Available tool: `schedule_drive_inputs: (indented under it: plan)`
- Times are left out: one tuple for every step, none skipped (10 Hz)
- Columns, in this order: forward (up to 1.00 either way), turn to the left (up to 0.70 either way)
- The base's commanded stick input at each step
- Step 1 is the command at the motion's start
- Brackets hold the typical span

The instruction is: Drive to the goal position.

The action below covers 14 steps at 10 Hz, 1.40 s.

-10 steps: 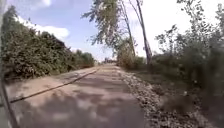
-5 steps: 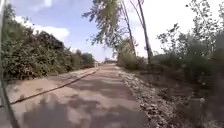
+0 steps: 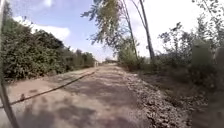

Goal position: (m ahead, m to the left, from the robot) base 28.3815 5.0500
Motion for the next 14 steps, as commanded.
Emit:
schedule_drive_inputs:
  plan:
    - [0.7,0.0]
    - [0.7,0.02]
    - [0.7,0.02]
    - [0.7,0.02]
    - [0.7,0.02]
    - [0.7,0.02]
    - [0.7,0.02]
    - [0.7,0.01]
    - [0.7,0.01]
    - [0.7,0.0]
    - [0.7,0.0]
    - [0.7,0.0]
    - [0.7,0.02]
    - [0.7,0.04]
